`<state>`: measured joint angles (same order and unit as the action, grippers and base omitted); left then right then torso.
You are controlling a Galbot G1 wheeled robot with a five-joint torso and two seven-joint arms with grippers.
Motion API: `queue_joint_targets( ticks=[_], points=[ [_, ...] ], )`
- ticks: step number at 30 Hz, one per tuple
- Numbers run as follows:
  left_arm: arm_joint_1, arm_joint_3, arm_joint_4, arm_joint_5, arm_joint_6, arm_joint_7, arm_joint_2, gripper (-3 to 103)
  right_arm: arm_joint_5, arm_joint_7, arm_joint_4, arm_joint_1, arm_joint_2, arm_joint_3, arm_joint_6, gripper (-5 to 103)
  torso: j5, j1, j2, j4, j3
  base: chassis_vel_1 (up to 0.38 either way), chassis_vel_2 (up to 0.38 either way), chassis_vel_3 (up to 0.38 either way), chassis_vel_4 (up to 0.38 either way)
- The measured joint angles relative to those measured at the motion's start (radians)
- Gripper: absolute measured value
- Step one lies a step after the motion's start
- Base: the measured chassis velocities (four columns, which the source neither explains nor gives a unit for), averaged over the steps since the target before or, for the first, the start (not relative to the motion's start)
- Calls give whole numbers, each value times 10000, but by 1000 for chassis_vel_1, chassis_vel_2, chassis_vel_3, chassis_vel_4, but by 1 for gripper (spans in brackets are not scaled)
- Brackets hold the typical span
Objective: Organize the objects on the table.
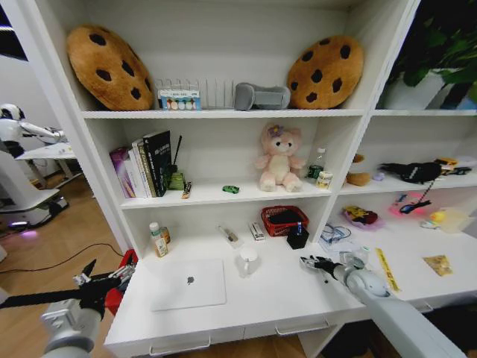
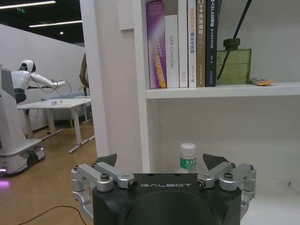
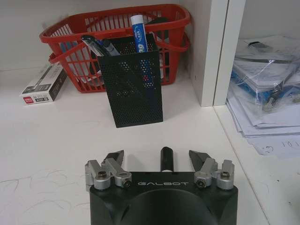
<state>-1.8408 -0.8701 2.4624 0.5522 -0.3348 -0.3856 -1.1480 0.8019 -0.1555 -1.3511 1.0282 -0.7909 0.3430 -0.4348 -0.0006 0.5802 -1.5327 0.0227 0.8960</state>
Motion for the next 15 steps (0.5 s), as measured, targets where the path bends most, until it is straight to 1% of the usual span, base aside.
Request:
queue_joint_targets(
  ticks=[1, 2, 3, 5, 6, 7, 9, 10, 11, 12, 13, 14, 15],
  points=[
    [0, 0, 0, 0, 0, 0, 0, 100, 0, 0, 0, 0, 0, 0, 0, 79, 0, 0, 0, 0, 0, 0, 0, 0, 0],
    [0, 0, 0, 0, 0, 0, 0, 100, 12, 2, 3, 0, 1, 5, -35, 73, -1, 0, 0, 0, 0, 0, 0, 0, 0],
    [0, 0, 0, 0, 0, 0, 0, 100, 12, 2, 3, 0, 1, 5, -35, 73, -1, 0, 0, 0, 0, 0, 0, 0, 0],
    [0, 0, 0, 0, 1, 0, 0, 100, 26, 21, 4, 14, 10, 21, -109, 62, 0, 0, 0, 0, -1, 0, 0, 0, 0],
    [0, 0, 0, 0, 1, 0, 0, 100, 26, 21, 4, 14, 10, 21, -109, 62, 0, 0, 0, 0, -1, 0, 0, 0, 0],
    [0, 0, 0, 0, 0, 0, 0, 100, 22, 27, 1, 21, 14, 21, -111, 57, 0, 0, 0, 0, -1, 0, 0, 0, 0],
    [0, 0, 0, 0, 0, 0, 0, 100, -5, 36, -16, 57, 37, 18, -105, 57, 1, 0, 0, -1, -1, 0, 0, 0, 0],
    [0, 0, 1, 0, 0, 0, 0, 100, -27, 46, -47, 102, 64, 14, -94, 51, 1, 0, 0, -1, -1, 0, 0, 0, 0],
    [0, 0, 1, 0, 0, 0, 0, 100, -27, 46, -47, 102, 64, 14, -94, 51, 1, 0, 0, -1, -1, 0, 0, 0, 0],
    [0, 0, 0, 0, 0, 0, 0, 100, -26, 47, -89, 165, 104, 14, -90, 41, 1, -1, -1, -1, -1, 0, 0, 0, 0],
    [0, 0, 0, 0, 0, 0, 0, 100, 13, 53, -91, 209, 157, 32, -89, 35, 4, 0, -1, -1, -1, 0, 0, 0, 0],
    [0, 0, 0, 0, 0, 0, 0, 100, 13, 53, -91, 209, 157, 32, -89, 35, 4, 0, -1, -1, -1, 0, 0, 0, 0],
    [1, 0, 0, 0, 0, 0, 0, 100, 50, 57, -72, 217, 209, 39, -89, 30, 6, 0, 0, -2, 0, 0, 0, 0, 0]
  ],
)
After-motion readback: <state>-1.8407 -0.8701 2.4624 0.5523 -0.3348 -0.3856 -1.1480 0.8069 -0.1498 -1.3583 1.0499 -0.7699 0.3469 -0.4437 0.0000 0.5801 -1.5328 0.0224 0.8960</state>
